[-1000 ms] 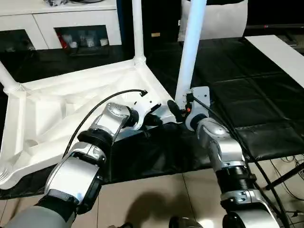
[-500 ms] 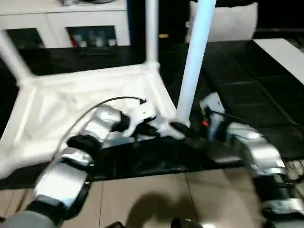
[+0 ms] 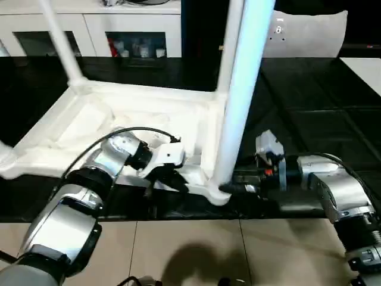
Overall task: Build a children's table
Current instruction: Rotate leg to tighten
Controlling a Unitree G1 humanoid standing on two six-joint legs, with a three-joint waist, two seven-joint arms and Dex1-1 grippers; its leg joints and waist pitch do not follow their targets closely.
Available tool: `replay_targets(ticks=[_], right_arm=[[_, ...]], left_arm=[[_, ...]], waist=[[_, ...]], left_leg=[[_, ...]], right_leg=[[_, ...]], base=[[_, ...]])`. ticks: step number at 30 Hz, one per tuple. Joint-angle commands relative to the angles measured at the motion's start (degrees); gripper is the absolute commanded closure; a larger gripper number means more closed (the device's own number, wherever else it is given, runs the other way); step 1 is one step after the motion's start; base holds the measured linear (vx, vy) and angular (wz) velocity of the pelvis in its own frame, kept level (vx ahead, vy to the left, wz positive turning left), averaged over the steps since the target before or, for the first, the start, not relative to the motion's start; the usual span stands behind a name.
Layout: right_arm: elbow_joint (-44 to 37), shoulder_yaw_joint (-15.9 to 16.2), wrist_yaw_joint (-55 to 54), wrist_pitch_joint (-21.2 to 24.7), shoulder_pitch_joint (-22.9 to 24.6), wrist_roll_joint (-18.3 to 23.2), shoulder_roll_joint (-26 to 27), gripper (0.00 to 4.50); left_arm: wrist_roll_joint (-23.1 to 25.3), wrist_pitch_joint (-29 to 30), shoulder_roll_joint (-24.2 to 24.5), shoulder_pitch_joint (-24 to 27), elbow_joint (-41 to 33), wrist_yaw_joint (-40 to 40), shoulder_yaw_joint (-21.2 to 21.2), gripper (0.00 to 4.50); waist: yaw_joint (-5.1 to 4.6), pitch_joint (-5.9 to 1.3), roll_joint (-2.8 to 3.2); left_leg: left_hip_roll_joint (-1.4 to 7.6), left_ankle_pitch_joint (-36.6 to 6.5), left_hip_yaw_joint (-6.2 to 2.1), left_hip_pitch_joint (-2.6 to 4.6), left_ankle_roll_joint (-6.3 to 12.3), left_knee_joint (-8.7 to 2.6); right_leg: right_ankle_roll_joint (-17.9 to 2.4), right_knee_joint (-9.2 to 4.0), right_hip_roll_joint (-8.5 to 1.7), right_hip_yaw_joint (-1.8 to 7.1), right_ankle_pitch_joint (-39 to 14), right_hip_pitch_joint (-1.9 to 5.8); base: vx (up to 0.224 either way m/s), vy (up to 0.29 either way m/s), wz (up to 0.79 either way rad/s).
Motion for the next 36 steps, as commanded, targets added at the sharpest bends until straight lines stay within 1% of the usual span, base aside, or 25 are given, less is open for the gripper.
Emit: replay_targets(ticks=[1, 2, 3, 4, 9, 10, 14, 16, 17, 18, 19, 20, 22, 23, 24, 25, 26, 27, 28, 29, 30, 31, 33, 35, 36], right_arm=[[0.6, 1.7, 2.4, -0.9, -1.5, 0.4, -0.4, 0.87], [1.0, 2.0, 2.6, -1.1, -1.7, 0.3, -0.3, 1.08], [1.5, 2.3, 3.1, -1.1, -2.0, 0.3, 0.0, 1.08], [1.9, 2.5, 3.5, -1.0, -2.3, 0.4, 0.2, 1.27], [2.2, 2.9, 4.4, -0.8, -2.5, 0.6, 0.4, 1.47], [2.2, 3.1, 5.1, -0.5, -2.5, 0.8, 0.4, 1.75], [2.4, 3.6, 6.5, 0.4, -2.4, 0.9, 0.3, 1.87], [1.7, 3.9, 6.9, 1.1, -2.0, 1.5, 0.2, 2.24], [1.4, 3.8, 6.9, 1.5, -1.8, 1.8, 0.3, 2.24], [0.7, 3.6, 6.6, 2.4, -1.5, 2.5, 0.6, 2.26], [-0.2, 3.0, 5.9, 3.6, -1.0, 3.5, 1.2, 2.32], [-0.8, 2.6, 5.2, 4.3, -0.7, 4.1, 1.6, 2.37], [-2.7, 1.8, 2.5, 6.2, 0.3, 5.2, 2.9, 2.42], [-3.5, 1.4, -0.6, 7.1, 0.6, 4.9, 4.1, 2.42], [-3.8, 1.3, -1.6, 7.4, 0.7, 4.7, 4.5, 2.42], [-4.7, 0.8, -8.7, 8.9, 1.3, 2.9, 7.2, 2.42], [-4.7, 0.8, -8.7, 8.9, 1.3, 2.9, 7.2, 2.43], [-4.4, 0.3, -13.3, 9.2, 1.3, 1.5, 9.2, 2.43], [-4.0, -0.2, -16.6, 9.2, 1.3, 0.5, 10.8, 2.43], [-3.9, -0.2, -17.0, 9.2, 1.2, 0.4, 10.9, 2.43], [-2.5, -1.8, -26.5, 9.6, 0.6, -1.7, 15.7, 2.43], [-2.5, -1.8, -26.5, 9.6, 0.6, -1.7, 15.7, 2.45], [-0.8, -3.1, -35.4, 9.6, -0.2, -3.7, 20.2, 2.46], [2.0, -5.3, -46.6, 9.5, -1.6, -5.4, 25.4, 2.47], [3.4, -6.2, -50.9, 9.1, -2.2, -5.9, 27.5, 2.47]], left_arm=[[-0.2, -1.9, -0.4, -1.5, -2.8, -2.9, -1.3, 4.50], [-0.2, -1.9, -0.5, -1.6, -2.7, -3.0, -1.3, 4.50], [-0.1, -2.1, -0.5, -1.7, -2.6, -3.1, -1.3, 4.50], [-0.1, -2.2, -0.6, -1.8, -2.5, -3.1, -1.2, 4.50], [-0.1, -2.4, -0.7, -1.9, -2.5, -3.2, -1.3, 4.50], [-0.1, -2.5, -0.7, -1.9, -2.5, -3.2, -1.3, 4.50], [0.0, -2.9, -0.7, -1.8, -2.2, -3.3, -1.3, 4.50], [0.0, -2.7, -0.7, -1.8, -2.1, -3.1, -1.2, 4.50], [0.0, -2.4, -0.7, -1.8, -2.0, -2.9, -1.1, 4.50], [-0.1, -1.9, -0.8, -1.8, -1.9, -2.4, -0.9, 4.50], [0.1, -0.6, -1.0, -1.9, -1.7, -1.0, -0.6, 4.50], [0.2, 0.3, -1.2, -1.9, -1.6, 0.1, -0.4, 4.50], [0.2, 4.4, -1.9, -2.4, -1.5, 2.7, 0.5, 4.50], [-0.4, 6.8, -2.6, -2.5, -1.8, 4.0, 1.2, 4.50], [-0.5, 7.5, -2.8, -2.5, -1.8, 4.4, 1.4, 4.50], [-1.0, 11.9, -4.3, -2.9, -2.0, 7.9, 2.6, 4.50], [-1.0, 11.9, -4.3, -2.9, -2.0, 7.9, 2.6, 4.50], [-0.7, 13.2, -5.0, -3.1, -1.8, 10.6, 3.0, 4.50], [-0.5, 14.1, -5.5, -3.2, -1.6, 12.6, 3.2, 4.50], [-0.5, 14.2, -5.6, -3.2, -1.6, 12.8, 3.3, 4.50], [-0.5, 17.7, -7.5, -3.8, -1.1, 18.4, 4.4, 4.50], [-0.5, 17.7, -7.5, -3.8, -1.1, 18.4, 4.4, 4.50], [-1.0, 21.5, -9.7, -4.7, -0.6, 24.0, 6.0, 4.50], [-1.6, 24.7, -12.2, -5.7, -0.5, 31.3, 8.2, 4.50], [-2.1, 25.6, -13.3, -6.1, -0.5, 34.4, 9.4, 4.50]], waist=[[-0.23, -4.92, -0.87], [-0.18, -4.92, -0.81], [-0.16, -4.90, -0.84], [-0.03, -4.90, -0.82], [0.31, -4.89, -0.93], [0.34, -4.85, -0.92], [0.41, -4.83, -0.91], [0.47, -4.78, -0.90], [0.45, -4.73, -0.89], [0.43, -4.71, -0.89], [0.49, -4.64, -0.34], [0.42, -4.59, -0.56], [0.44, -4.54, -0.68], [0.47, -4.42, -0.33], [0.27, -4.25, -0.46], [0.03, -4.11, -0.54], [-0.13, -4.01, -0.59], [-0.82, -3.77, -0.48], [-1.15, -3.77, -0.44], [-1.15, -3.77, -0.44], [-2.35, -3.57, -0.48], [-3.25, -3.63, -0.41], [-5.00, -3.75, -0.47], [-5.83, -3.94, -0.37], [-6.47, -3.97, -0.19]], left_leg=[[2.54, -9.3, -0.26, 1.11, 5.67, -4.03], [2.56, -9.1, -0.28, 1.08, 5.66, -4.05], [2.55, -9.0, -0.23, 1.10, 5.67, -4.04], [2.54, -8.9, -0.22, 1.11, 5.60, -4.03], [2.51, -8.5, -0.20, 1.10, 5.54, -4.03], [2.53, -8.5, -0.23, 1.12, 5.56, -4.06], [2.53, -8.5, -0.21, 1.11, 5.67, -4.06], [2.55, -8.6, -0.21, 1.16, 5.63, -4.08], [2.59, -8.8, -0.25, 1.13, 5.47, -4.12], [2.62, -8.9, -0.26, 1.16, 5.40, -4.14], [2.58, -9.2, -0.31, 1.23, 5.20, -4.16], [2.58, -9.6, -0.28, 1.25, 4.93, -4.21], [2.53, -10.0, -0.25, 1.27, 4.54, -4.25], [2.46, -10.7, -0.34, 1.33, 4.15, -4.30], [2.52, -11.2, -0.29, 1.30, 3.79, -4.45], [2.38, -12.3, -0.30, 1.56, 2.96, -4.49], [2.19, -13.0, -0.38, 1.53, 2.61, -4.51], [1.77, -15.0, -0.63, 1.67, 1.38, -4.56], [1.62, -15.7, -0.65, 1.89, 1.07, -4.45], [1.62, -15.7, -0.65, 1.89, 1.07, -4.45], [1.34, -17.1, -0.89, 1.64, 0.48, -4.31], [1.16, -18.4, -1.17, 1.74, 0.21, -4.24], [1.16, -18.8, -1.43, 1.41, 0.69, -4.21], [1.14, -18.5, -1.47, 1.34, 0.88, -4.20], [1.30, -18.5, -1.66, 1.15, 1.07, -4.32]], right_leg=[[-11.5, -2.86, -3.56, 2.97, -18.3, 3.83], [-11.5, -2.80, -3.58, 2.99, -18.1, 3.83], [-11.5, -2.85, -3.53, 3.00, -18.0, 3.78], [-11.5, -2.86, -3.58, 3.01, -18.2, 3.77], [-11.2, -2.80, -3.54, 3.00, -18.2, 3.76], [-11.1, -2.83, -3.56, 3.00, -18.4, 3.74], [-11.2, -2.86, -3.55, 3.02, -18.2, 3.74], [-11.2, -2.84, -3.56, 3.04, -18.4, 3.72], [-11.0, -2.91, -3.58, 3.01, -18.9, 3.72], [-11.0, -2.91, -3.53, 3.03, -18.8, 3.71], [-11.1, -2.94, -3.54, 3.02, -18.8, 3.66], [-11.1, -3.07, -3.50, 3.04, -18.9, 3.71], [-10.8, -3.15, -3.54, 3.03, -19.8, 3.75], [-10.5, -3.36, -3.60, 2.90, -21.4, 3.73], [-10.0, -3.57, -3.48, 2.95, -22.2, 3.73], [-9.3, -3.88, -3.42, 2.87, -24.6, 3.49], [-8.7, -3.99, -3.44, 2.69, -26.4, 3.59], [-6.0, -4.98, -3.47, 2.21, -32.4, 3.52], [-5.5, -5.24, -3.50, 2.09, -33.7, 3.35], [-5.5, -5.24, -3.50, 2.09, -33.7, 3.35], [-4.0, -5.68, -3.38, 1.60, -36.5, 3.46], [-2.9, -6.23, -3.29, 1.00, -38.0, 3.45], [-2.9, -6.34, -3.32, 0.61, -36.8, 3.72], [-3.3, -6.48, -3.36, 0.50, -36.0, 3.82], [-3.9, -6.33, -3.42, 0.48, -34.7, 3.89]], base=[[0.000, 0.000, 0.00], [0.000, 0.000, 0.00], [0.000, 0.000, 0.00], [0.000, 0.000, 0.00], [0.000, 0.000, 0.00], [0.000, 0.000, 0.00], [0.000, 0.000, 0.00], [0.000, 0.000, 0.00], [0.000, 0.000, 0.00], [0.000, 0.000, 0.00], [0.000, 0.000, 0.00], [0.000, 0.000, 0.00], [0.000, 0.000, 0.00], [0.000, 0.000, 0.00], [0.000, 0.000, 0.00], [0.000, 0.000, 0.00], [0.000, 0.000, 0.00], [0.000, 0.000, 0.00], [0.000, 0.000, 0.00], [0.000, 0.000, 0.00], [0.000, 0.000, 0.00], [0.000, 0.000, 0.00], [0.000, 0.000, 0.00], [0.000, 0.000, 0.00], [0.000, 0.000, 0.00]])
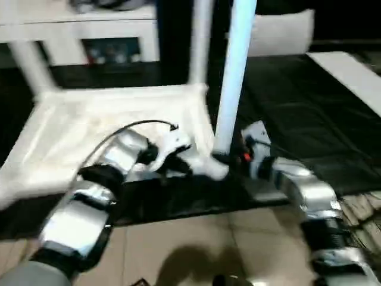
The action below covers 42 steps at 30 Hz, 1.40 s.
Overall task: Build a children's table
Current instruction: Rotate leg to tighten
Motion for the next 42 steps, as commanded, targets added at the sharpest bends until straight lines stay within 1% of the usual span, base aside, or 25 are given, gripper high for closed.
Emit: replay_targets(ticks=[1, 2, 3, 4, 5, 6, 8, 9, 12, 16, 17, 18, 20, 22, 24, 26, 28, 31, 32, 34, 35, 36, 38, 40, 42], right_arm=[[2.6, 4.2, -5.6, 0.4, -1.7, 1.0, 7.0, 2.47], [3.5, 3.6, -8.1, -0.3, -2.1, 0.5, 8.1, 2.47], [3.9, 3.3, -9.5, -0.7, -2.2, 0.1, 8.7, 2.47], [5.0, 2.1, -10.5, -1.8, -2.8, 1.2, 10.2, 2.47], [5.0, 2.1, -10.5, -1.8, -2.8, 1.2, 10.2, 2.13], [7.4, -0.3, -14.3, -4.9, -4.1, 1.3, 13.2, 1.93], [8.8, -1.3, -15.9, -6.7, -4.6, 1.1, 13.9, 1.79], [9.2, -1.4, -16.2, -7.2, -4.7, 0.9, 13.9, 1.67], [9.3, -1.8, -17.0, -7.7, -4.7, 0.4, 14.0, 1.36], [5.8, 1.6, -11.6, -12.4, -2.3, -2.9, 8.7, 1.13], [5.8, 1.6, -11.6, -12.4, -2.3, -2.9, 8.7, 0.94], [3.6, 1.3, -8.8, -12.9, -0.4, -2.6, 6.6, 0.94], [0.8, 0.6, -4.2, -14.0, 1.7, -0.9, 3.6, 0.77], [0.2, 0.6, -3.3, -14.2, 2.2, -0.7, 2.8, 0.59], [-3.2, 0.1, 4.0, -14.1, 4.5, 1.2, -3.2, 0.44], [-4.2, 0.3, 8.6, -14.9, 5.6, 2.6, -6.2, 0.40], [-5.1, 0.7, 13.6, -15.7, 6.8, 3.8, -8.9, 0.04], [-6.6, 1.4, 21.6, -14.4, 8.2, 5.9, -12.7, 0.04], [-6.9, 2.7, 27.1, -13.1, 8.6, 6.8, -15.3, 0.04], [-6.9, 3.3, 29.3, -12.7, 8.6, 7.2, -16.3, 0.04], [-6.8, 3.8, 31.2, -12.6, 8.5, 7.7, -17.2, 0.04], [-6.7, 4.2, 32.6, -12.6, 8.3, 8.0, -17.9, 0.04], [-5.5, 5.0, 35.9, -12.2, 7.3, 8.8, -19.2, 0.04], [-3.8, 5.9, 39.4, -11.9, 5.7, 9.2, -20.2, 0.22], [-2.1, 7.4, 43.6, -11.4, 3.9, 9.2, -21.3, 0.42]], left_arm=[[-4.2, 1.1, -5.4, -3.6, -2.0, 8.4, 3.9, 4.50], [-4.5, 1.3, -5.9, -3.8, -2.0, 10.1, 4.5, 4.50], [-4.6, 1.4, -6.2, -3.8, -2.0, 11.0, 4.8, 4.50], [-4.9, 1.0, -6.8, -4.1, -1.5, 13.1, 5.5, 4.50], [-4.9, 1.0, -6.8, -4.1, -1.5, 13.1, 5.5, 4.50], [-5.1, 0.6, -8.0, -4.5, -1.0, 17.9, 6.9, 4.50], [-4.6, 0.7, -8.0, -4.2, -1.0, 18.8, 6.8, 4.50], [-4.2, 0.5, -7.9, -4.0, -1.1, 19.0, 6.6, 4.50], [-3.4, 0.5, -7.7, -3.5, -1.7, 18.8, 6.2, 4.50], [-3.2, -3.5, -6.5, -1.0, -3.3, 14.4, 5.1, 4.50], [-3.2, -3.5, -6.5, -1.0, -3.3, 14.4, 5.1, 4.50], [-3.2, -4.6, -5.7, -0.2, -3.6, 12.2, 4.5, 4.50], [-3.2, -6.1, -4.4, 0.9, -3.9, 9.0, 3.5, 4.50], [-3.2, -6.3, -4.1, 1.1, -3.9, 8.5, 3.3, 4.50], [-3.2, -10.2, -1.8, 2.2, -4.0, 1.9, 2.0, 4.50], [-3.1, -11.7, -0.7, 2.6, -4.1, -1.3, 1.3, 4.50], [-3.0, -12.4, 0.4, 2.9, -4.5, -4.4, 0.5, 4.50], [-2.6, -14.2, 2.1, 3.6, -5.1, -9.5, -1.2, 4.50], [-1.7, -16.3, 3.5, 4.0, -5.1, -12.7, -2.9, 4.50], [-1.3, -17.6, 4.1, 4.2, -5.1, -14.1, -3.6, 4.50], [-1.1, -18.6, 4.7, 4.3, -5.2, -15.6, -4.2, 4.50], [-0.9, -19.3, 5.1, 4.3, -5.2, -16.8, -4.6, 4.50], [-0.5, -20.8, 5.9, 4.3, -5.2, -19.1, -5.5, 4.50], [-0.3, -22.1, 6.6, 4.3, -5.5, -21.8, -6.5, 4.50], [-0.2, -23.5, 7.6, 4.4, -6.0, -25.1, -7.8, 4.50]], waist=[[-0.59, -4.14, -0.23], [-0.79, -4.17, -0.23], [-1.15, -4.26, -0.26], [-1.16, -4.41, 0.04], [-1.16, -4.41, 0.04], [-1.23, -4.73, -0.07], [-1.09, -4.87, -0.06], [-1.09, -4.98, -0.16], [-0.89, -5.21, -0.02], [-0.37, -5.75, 0.10], [-0.37, -5.75, 0.10], [-0.26, -5.85, 0.08], [0.21, -5.73, -0.07], [0.30, -5.43, -0.16], [0.92, -5.05, -0.20], [1.14, -4.96, -0.26], [1.68, -4.88, -0.32], [2.28, -4.99, -0.01], [2.86, -4.77, -0.23], [3.07, -4.49, -0.10], [3.08, -4.53, -0.51], [3.25, -4.45, -0.31], [3.46, -4.39, -0.51], [3.99, -4.61, -0.55], [4.11, -4.58, -0.61]], left_leg=[[1.18, -18.6, -1.32, 0.63, 1.84, -3.94], [1.13, -18.6, -1.24, 0.77, 2.18, -3.93], [1.10, -17.7, -1.12, 0.41, 3.30, -3.97], [1.07, -17.1, -1.06, 0.43, 3.67, -3.94], [1.07, -17.1, -1.06, 0.43, 3.67, -3.94], [1.20, -15.0, -0.75, 0.34, 4.62, -3.86], [1.29, -13.1, -0.71, 0.19, 5.39, -3.93], [1.25, -11.5, -0.76, -0.22, 6.00, -3.93], [1.30, -8.6, -0.62, -0.13, 7.55, -3.72], [1.48, -2.4, -0.68, -0.31, 10.62, -3.31], [1.48, -2.4, -0.68, -0.31, 10.62, -3.31], [1.52, -1.0, -0.57, -0.48, 12.33, -3.08], [1.70, -1.4, -0.49, -0.43, 13.35, -3.05], [1.70, -4.4, -0.39, -0.41, 12.13, -3.18], [1.58, -9.1, -0.21, -0.13, 10.03, -3.36], [1.55, -10.4, -0.17, -0.17, 9.09, -3.41], [1.57, -12.3, -0.17, 0.13, 7.86, -3.48], [1.58, -13.1, -0.22, 0.34, 7.24, -3.49], [1.77, -13.9, -0.14, 0.67, 6.94, -3.63], [1.93, -15.6, -0.24, 0.77, 6.13, -3.81], [1.94, -16.2, -0.27, 0.81, 5.89, -3.83], [1.99, -16.7, -0.35, 0.95, 5.20, -3.88], [2.01, -17.4, -0.47, 1.00, 4.70, -3.94], [2.06, -16.7, -0.45, 1.22, 4.58, -3.85], [2.16, -16.0, -0.45, 0.96, 4.65, -3.98]], right_leg=[[-5.1, -5.26, -3.39, 1.13, -33.2, 3.01], [-5.5, -5.29, -3.31, 1.23, -32.6, 2.91], [-6.7, -4.91, -3.31, 1.58, -30.0, 3.14], [-7.2, -4.77, -3.35, 1.74, -28.7, 3.18], [-7.2, -4.77, -3.35, 1.74, -28.7, 3.18], [-9.2, -4.17, -3.37, 2.29, -24.0, 3.14], [-11.0, -3.57, -3.32, 2.50, -20.4, 3.40], [-11.6, -3.05, -3.25, 2.55, -18.3, 3.81], [-12.9, -2.46, -3.33, 2.81, -14.5, 4.03], [-15.0, -1.16, -3.18, 2.93, -5.8, 4.17], [-15.0, -1.16, -3.18, 2.93, -5.8, 4.17], [-15.8, -0.83, -3.25, 3.06, -3.6, 4.21], [-15.9, -0.80, -3.30, 3.09, -3.9, 4.12], [-15.3, -1.36, -3.29, 3.10, -8.5, 3.96], [-13.1, -2.49, -3.15, 3.14, -15.5, 4.00], [-12.3, -2.62, -3.12, 3.18, -17.8, 3.86], [-11.1, -3.03, -3.06, 3.10, -20.9, 3.58], [-10.2, -3.31, -3.11, 3.00, -23.1, 3.50], [-9.9, -3.64, -2.93, 3.01, -24.3, 3.12], [-9.3, -3.79, -2.97, 2.84, -26.8, 3.09], [-8.8, -3.92, -2.99, 2.77, -28.0, 3.14], [-8.1, -3.99, -3.14, 2.77, -29.6, 3.03], [-7.5, -4.21, -3.26, 2.69, -31.3, 3.03], [-7.7, -4.09, -3.47, 2.72, -30.7, 3.01], [-8.0, -3.86, -3.39, 2.76, -29.7, 3.11]], base=[[0.000, 0.000, 0.00], [0.000, 0.000, 0.00], [0.000, 0.000, 0.00], [0.000, 0.000, 0.00], [0.000, 0.000, 0.00], [0.000, 0.000, 0.00], [0.000, 0.000, 0.00], [0.000, 0.000, 0.00], [0.000, 0.000, 0.00], [0.000, 0.000, 0.00], [0.000, 0.000, 0.00], [0.000, 0.000, 0.00], [0.000, 0.000, 0.00], [0.000, 0.000, 0.00], [0.000, 0.000, 0.00], [0.000, 0.000, 0.00], [0.000, 0.000, 0.00], [0.000, 0.000, 0.00], [0.000, 0.000, 0.00], [0.000, 0.000, 0.00], [0.000, 0.000, 0.00], [0.000, 0.000, 0.00], [0.000, 0.000, 0.00], [0.000, 0.000, 0.00], [0.000, 0.000, 0.00]])
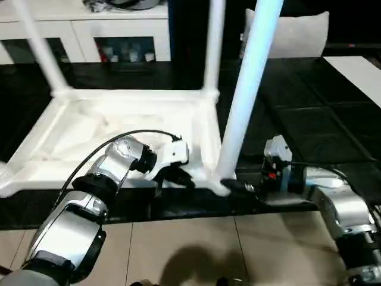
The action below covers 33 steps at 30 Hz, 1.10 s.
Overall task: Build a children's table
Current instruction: Rotate leg to tighten
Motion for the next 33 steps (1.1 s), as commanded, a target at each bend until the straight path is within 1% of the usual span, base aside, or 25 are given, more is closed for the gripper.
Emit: replay_targets(ticks=[1, 2, 3, 4, 5, 6, 9, 10, 11, 12, 15, 16, 17, 20, 21, 22, 23, 24, 25, 26, 28, 29, 31, 32, 33], right_arm=[[1.3, 1.6, 4.4, 0.6, -2.1, 0.5, -1.3, 0.42], [1.7, 2.1, 5.3, 0.7, -2.5, 0.4, -1.6, 0.59], [1.7, 2.1, 5.3, 0.7, -2.5, 0.4, -1.6, 0.68], [2.6, 2.9, 6.3, 0.4, -3.3, 0.0, -1.6, 0.76], [3.3, 3.4, 7.0, 0.2, -3.7, -0.4, -1.5, 0.82], [3.9, 3.8, 7.5, 0.0, -4.1, -0.6, -1.5, 0.91], [5.4, 5.2, 9.8, -0.2, -5.3, -0.8, -1.3, 1.20], [5.5, 5.5, 10.2, -0.1, -5.4, -0.7, -1.2, 1.27], [5.9, 6.1, 11.1, 0.0, -5.9, -0.7, -0.9, 1.36], [6.1, 6.4, 11.4, 0.0, -6.1, -0.6, -0.8, 1.56], [7.2, 6.9, 11.9, -0.5, -6.7, -0.8, -0.1, 1.62], [7.3, 7.0, 12.1, -0.5, -6.8, -0.8, 0.0, 1.76], [7.4, 7.1, 12.2, -0.5, -6.9, -0.8, 0.1, 1.99], [7.3, 7.6, 12.8, 0.0, -7.1, -0.4, 0.3, 2.01], [7.2, 7.9, 13.4, 0.4, -7.2, -0.2, 0.3, 2.25], [7.2, 8.2, 13.9, 0.6, -7.1, -0.2, 0.2, 2.34], [7.1, 8.2, 13.9, 0.6, -7.0, -0.2, 0.2, 2.34], [7.1, 8.3, 14.3, 0.8, -6.9, -0.1, 0.1, 2.36], [7.0, 8.3, 14.5, 1.0, -6.9, 0.0, 0.1, 2.44], [7.0, 8.3, 14.6, 1.2, -6.8, 0.1, 0.1, 2.44], [6.3, 7.9, 14.6, 2.3, -6.5, 0.9, 0.4, 2.46], [4.7, 7.2, 13.8, 4.7, -6.0, 2.5, 1.1, 2.46], [3.1, 6.7, 12.8, 6.8, -5.4, 3.8, 1.7, 2.46], [1.9, 6.4, 11.1, 8.1, -4.9, 4.2, 2.3, 2.46], [0.4, 5.9, 7.1, 9.5, -4.2, 4.1, 3.9, 2.46]], left_arm=[[1.1, -2.6, 0.7, -0.8, -2.5, -4.8, -2.5, 4.50], [1.0, -3.0, 0.8, -0.9, -2.4, -5.3, -2.7, 4.50], [1.0, -3.0, 0.8, -0.9, -2.4, -5.3, -2.7, 4.50], [1.2, -3.5, 1.1, -1.2, -2.4, -6.3, -3.1, 4.50], [1.3, -4.0, 1.2, -1.4, -2.3, -6.8, -3.3, 4.50], [1.5, -4.5, 1.3, -1.5, -2.2, -7.2, -3.6, 4.50], [1.8, -5.5, 1.5, -2.0, -1.7, -7.8, -4.0, 4.50], [1.8, -5.7, 1.6, -2.0, -1.6, -7.9, -4.0, 4.50], [1.8, -5.9, 1.7, -2.1, -1.6, -8.2, -4.1, 4.50], [1.8, -6.0, 1.7, -2.1, -1.6, -8.3, -4.1, 4.50], [1.9, -6.4, 1.6, -2.4, -1.3, -8.2, -4.1, 4.50], [1.9, -6.4, 1.6, -2.4, -1.2, -8.1, -4.0, 4.50], [1.9, -6.4, 1.6, -2.4, -1.2, -8.1, -4.0, 4.50], [1.9, -6.7, 1.6, -2.6, -0.8, -7.7, -4.0, 4.50], [2.0, -7.0, 1.6, -2.8, -0.4, -7.5, -4.0, 4.50], [2.2, -7.1, 1.6, -2.8, -0.1, -7.3, -3.9, 4.50], [2.2, -7.1, 1.6, -2.8, -0.1, -7.2, -3.9, 4.50], [2.3, -7.3, 1.6, -2.9, 0.1, -7.0, -3.9, 4.50], [2.3, -7.3, 1.6, -3.0, 0.2, -6.9, -3.8, 4.50], [2.2, -7.3, 1.7, -3.0, 0.3, -6.8, -3.8, 4.50], [2.0, -6.9, 1.7, -2.9, 0.3, -6.6, -3.5, 4.50], [1.8, -6.2, 1.6, -2.9, 0.4, -6.2, -3.2, 4.50], [1.6, -5.1, 1.3, -2.9, 0.4, -5.3, -2.8, 4.50], [1.8, -2.8, 1.0, -3.1, 0.6, -3.7, -2.5, 4.50], [1.7, 0.7, 0.0, -3.4, 0.8, -0.9, -1.7, 4.50]], waist=[[-0.10, -4.59, -0.87], [-0.02, -4.50, -0.68], [0.30, -4.53, -0.66], [0.36, -4.54, -1.02], [0.46, -4.57, -0.93], [0.47, -4.69, -0.89], [0.75, -4.83, -0.86], [0.66, -4.73, -1.68], [0.80, -4.77, -1.38], [0.91, -4.75, -1.15], [1.07, -4.75, -1.26], [1.14, -4.51, -1.37], [1.17, -4.56, -1.39], [1.12, -4.46, -1.38], [1.10, -4.41, -1.48], [1.14, -4.42, -1.42], [1.13, -4.35, -1.46], [1.13, -4.38, -1.66], [1.13, -4.38, -1.66], [1.22, -4.33, -1.38], [1.09, -4.31, -1.45], [1.09, -4.32, -1.49], [1.19, -4.31, -1.51], [1.16, -4.29, -1.51], [1.17, -4.04, -1.37]], left_leg=[[2.24, -15.8, -0.56, 0.90, 4.47, -4.21], [2.30, -15.7, -0.51, 0.92, 4.47, -4.20], [2.30, -15.4, -0.31, 1.22, 4.30, -4.14], [2.29, -15.2, -0.28, 1.19, 4.32, -4.14], [2.29, -14.9, -0.34, 1.11, 4.31, -4.16], [2.31, -14.1, -0.40, 0.75, 4.35, -4.21], [2.41, -13.1, -0.33, 0.80, 4.54, -4.17], [2.43, -12.7, -0.26, 0.64, 4.75, -4.20], [2.39, -12.3, -0.35, 0.59, 4.83, -4.18], [2.50, -11.9, -0.28, 0.62, 4.92, -4.18], [2.52, -12.0, -0.24, 0.71, 4.57, -4.22], [2.47, -12.3, -0.21, 0.70, 4.48, -4.29], [2.43, -12.2, -0.21, 0.67, 4.43, -4.28], [2.45, -12.4, -0.25, 0.70, 4.23, -4.32], [2.45, -12.6, -0.27, 0.72, 4.19, -4.34], [2.46, -12.7, -0.26, 0.80, 4.19, -4.33], [2.44, -13.0, -0.25, 0.85, 4.13, -4.35], [2.43, -12.9, -0.25, 0.83, 4.08, -4.34], [2.43, -12.9, -0.25, 0.83, 4.08, -4.34], [2.47, -13.0, -0.27, 0.90, 4.01, -4.36], [2.50, -13.2, -0.30, 0.83, 3.90, -4.42], [2.47, -13.2, -0.30, 0.82, 3.94, -4.42], [2.49, -13.0, -0.29, 0.85, 3.94, -4.46], [2.45, -13.2, -0.27, 0.89, 3.84, -4.43], [2.40, -13.9, -0.27, 1.16, 3.22, -4.52]], right_leg=[[-7.9, -4.56, -3.41, 2.28, -29.6, 3.13], [-8.1, -4.48, -3.45, 2.40, -29.4, 3.03], [-8.4, -4.56, -3.48, 2.58, -29.1, 2.78], [-8.5, -4.52, -3.49, 2.56, -29.0, 2.81], [-8.6, -4.37, -3.53, 2.57, -28.8, 2.92], [-8.7, -4.12, -3.55, 2.56, -27.9, 3.18], [-9.3, -3.78, -3.53, 2.71, -25.8, 3.17], [-9.5, -3.73, -3.54, 2.77, -25.4, 3.16], [-9.8, -3.43, -3.59, 2.73, -25.2, 3.24], [-9.9, -3.44, -3.57, 2.88, -24.5, 3.10], [-10.4, -3.30, -3.62, 2.95, -24.0, 3.15], [-10.1, -3.41, -3.59, 2.96, -24.9, 3.09], [-9.9, -3.41, -3.61, 2.96, -25.1, 3.17], [-9.5, -3.59, -3.61, 2.91, -26.1, 3.12], [-9.2, -3.64, -3.63, 2.91, -26.7, 3.11], [-9.2, -3.68, -3.60, 2.90, -26.9, 3.05], [-8.9, -3.80, -3.60, 2.90, -27.5, 2.97], [-8.8, -3.75, -3.62, 2.90, -27.7, 3.01], [-8.8, -3.75, -3.62, 2.90, -27.7, 3.01], [-8.8, -3.83, -3.68, 2.91, -28.0, 2.94], [-8.8, -3.82, -3.59, 2.91, -27.7, 2.98], [-8.8, -3.81, -3.55, 2.90, -27.7, 3.03], [-8.6, -3.82, -3.57, 2.94, -27.8, 3.04], [-8.6, -3.90, -3.61, 2.90, -28.3, 2.97], [-8.0, -4.20, -3.53, 2.91, -29.6, 2.69]], base=[[0.000, 0.000, 0.00], [0.000, 0.000, 0.00], [0.000, 0.000, 0.00], [0.000, 0.000, 0.00], [0.000, 0.000, 0.00], [0.000, 0.000, 0.00], [0.000, 0.000, 0.00], [0.000, 0.000, 0.00], [0.000, 0.000, 0.00], [0.000, 0.000, 0.00], [0.000, 0.000, 0.00], [0.000, 0.000, 0.00], [0.000, 0.000, 0.00], [0.000, 0.000, 0.00], [0.000, 0.000, 0.00], [0.000, 0.000, 0.00], [0.000, 0.000, 0.00], [0.000, 0.000, 0.00], [0.000, 0.000, 0.00], [0.000, 0.000, 0.00], [0.000, 0.000, 0.00], [0.000, 0.000, 0.00], [0.000, 0.000, 0.00], [0.000, 0.000, 0.00], [0.000, 0.000, 0.00]])
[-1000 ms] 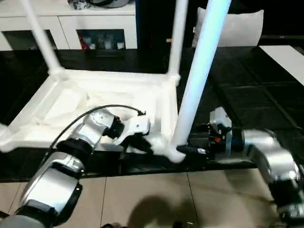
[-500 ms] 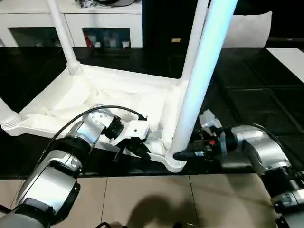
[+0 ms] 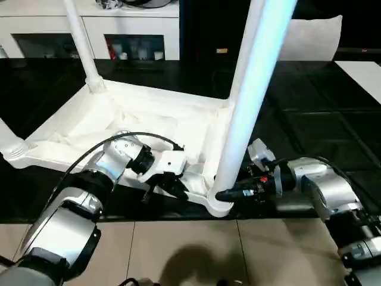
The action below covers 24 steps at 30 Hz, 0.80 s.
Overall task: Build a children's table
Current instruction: Rotate leg to tighten
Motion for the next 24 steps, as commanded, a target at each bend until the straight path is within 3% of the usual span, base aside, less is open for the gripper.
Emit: replay_targets(ticks=[1, 5, 6, 7, 9, 10, 11, 12, 13, 14, 15, 17, 18, 21, 23, 24], right_arm=[[-3.6, 0.0, -3.2, 4.0, 0.8, 3.5, 3.4, 2.46], [-4.9, -0.8, -12.2, 4.6, 1.3, 1.9, 7.6, 2.46], [-3.9, -2.0, -18.7, 5.3, 0.5, 1.2, 11.5, 2.46], [-3.3, -2.4, -20.9, 5.3, 0.1, 0.8, 12.7, 2.46], [-1.6, -3.6, -26.6, 5.1, -1.1, -0.8, 15.6, 2.46], [-1.0, -4.0, -28.5, 5.0, -1.6, -1.3, 16.6, 2.46], [0.2, -4.7, -34.3, 4.8, -2.8, -2.9, 19.1, 2.46], [0.6, -5.0, -36.6, 4.8, -3.2, -3.5, 20.1, 2.46], [1.3, -5.6, -40.3, 5.1, -3.9, -4.1, 21.6, 2.46], [3.1, -6.7, -48.0, 5.0, -5.4, -5.9, 24.4, 2.47], [3.8, -7.2, -50.8, 4.9, -5.9, -6.3, 25.5, 2.47], [5.5, -8.7, -57.3, 2.6, -7.0, -7.1, 28.5, 2.47], [5.7, -9.1, -58.0, 2.3, -7.1, -7.2, 29.4, 2.13], [5.6, -9.4, -59.7, 0.3, -6.6, -8.5, 30.7, 1.75], [5.4, -9.5, -59.8, -0.1, -6.4, -9.0, 30.5, 1.69], [5.4, -9.5, -60.0, -0.2, -6.4, -9.1, 30.6, 1.57]], left_arm=[[0.9, 4.4, -1.5, -1.8, 0.5, 6.1, 0.8, 4.50], [-0.3, 10.0, -3.8, -2.6, 0.9, 11.4, 3.0, 4.50], [-1.1, 13.3, -5.5, -3.4, 1.6, 15.0, 4.4, 4.50], [-1.2, 14.1, -5.9, -3.7, 1.8, 16.0, 4.7, 4.50], [-1.4, 16.0, -7.0, -4.6, 2.8, 19.2, 5.6, 4.50], [-1.4, 16.6, -7.4, -5.0, 3.2, 20.7, 6.0, 4.50], [-1.8, 18.7, -8.7, -5.9, 3.9, 25.0, 7.2, 4.50], [-2.0, 19.7, -9.2, -6.3, 4.2, 26.8, 7.7, 4.50], [-2.4, 20.9, -10.0, -6.9, 4.5, 29.4, 8.6, 4.50], [-2.5, 22.0, -11.2, -7.6, 4.7, 33.5, 9.7, 4.50], [-2.5, 22.5, -11.6, -7.8, 4.8, 35.1, 10.2, 4.50], [-2.5, 23.2, -12.8, -8.1, 4.7, 38.9, 11.1, 4.50], [-2.4, 23.4, -13.3, -8.2, 4.7, 40.4, 11.5, 4.50], [-2.2, 23.3, -14.0, -8.2, 4.6, 42.0, 11.8, 4.50], [-1.7, 22.7, -13.8, -8.0, 4.4, 41.8, 11.6, 4.50], [-1.6, 22.8, -13.8, -7.9, 4.3, 41.9, 11.6, 4.50]], waist=[[-0.59, -3.98, -0.86], [-1.38, -3.70, -0.99], [-2.30, -3.43, -0.66], [-2.30, -3.43, -0.66], [-4.24, -3.35, -0.69], [-5.18, -3.36, -0.11], [-5.74, -3.45, -0.03], [-6.53, -3.44, 0.53], [-7.66, -3.52, 0.41], [-8.29, -3.49, 0.74], [-9.12, -3.57, 0.43], [-9.65, -3.79, 0.25], [-9.71, -3.88, 0.24], [-9.23, -4.53, 0.04], [-9.13, -4.66, -0.17], [-9.00, -4.57, -0.36]], left_leg=[[2.29, -14.0, -0.36, 0.99, 3.08, -4.40], [1.55, -16.0, -0.69, 1.05, 2.10, -4.15], [1.35, -17.9, -0.91, 1.15, 1.31, -4.00], [1.35, -17.9, -0.91, 1.15, 1.31, -4.00], [1.00, -20.8, -1.47, 0.84, 0.47, -3.75], [1.33, -22.0, -1.84, 0.93, 0.66, -3.95], [1.52, -22.5, -2.05, 0.76, 0.77, -4.10], [2.10, -23.9, -2.52, 0.41, 0.48, -4.54], [2.29, -25.5, -2.76, 0.42, 0.52, -4.81], [2.16, -26.0, -2.69, 0.65, 0.41, -4.87], [1.79, -25.4, -2.60, 0.54, 0.42, -4.67], [1.26, -22.7, -2.11, 0.63, 1.42, -4.38], [1.17, -21.4, -2.00, 0.42, 2.03, -4.32], [1.58, -13.5, -1.54, -0.26, 5.19, -4.28], [1.40, -11.1, -1.37, -0.65, 6.52, -4.06], [1.30, -10.9, -1.21, -0.50, 7.63, -4.00]], right_leg=[[-8.0, -4.51, -3.52, 2.76, -30.0, 2.76], [-4.8, -5.65, -3.55, 1.95, -36.8, 2.62], [-3.8, -6.16, -3.45, 1.47, -39.5, 2.19], [-3.8, -6.16, -3.45, 1.47, -39.5, 2.19], [-1.1, -7.19, -3.30, 0.00, -42.4, 2.55], [-1.2, -7.42, -3.50, -0.43, -41.1, 2.90], [-1.4, -7.39, -3.51, -0.66, -39.8, 3.23], [-2.1, -7.03, -3.56, -1.02, -37.2, 3.71], [-2.7, -7.02, -3.67, -1.13, -34.9, 3.86], [-4.2, -6.91, -3.86, -0.81, -32.9, 3.58], [-5.3, -6.82, -4.03, -0.83, -32.7, 3.52], [-6.4, -6.95, -4.21, -0.40, -31.7, 3.26], [-7.0, -6.85, -4.24, -0.27, -30.7, 3.45], [-11.2, -4.95, -4.08, 0.98, -19.2, 3.85], [-12.4, -4.19, -3.87, 1.14, -15.6, 4.00], [-12.7, -4.16, -3.91, 1.18, -16.0, 3.77]], base=[[0.000, 0.000, 0.00], [0.000, 0.000, 0.00], [0.000, 0.000, 0.00], [0.000, 0.000, 0.00], [0.000, 0.000, 0.00], [0.000, 0.000, 0.00], [0.000, 0.000, 0.00], [0.000, 0.000, 0.00], [0.000, 0.000, 0.00], [0.000, 0.000, 0.00], [0.000, 0.000, 0.00], [0.000, 0.000, 0.00], [0.000, 0.000, 0.00], [0.000, 0.000, 0.00], [0.027, -0.002, 0.04], [0.000, 0.000, 0.00]])
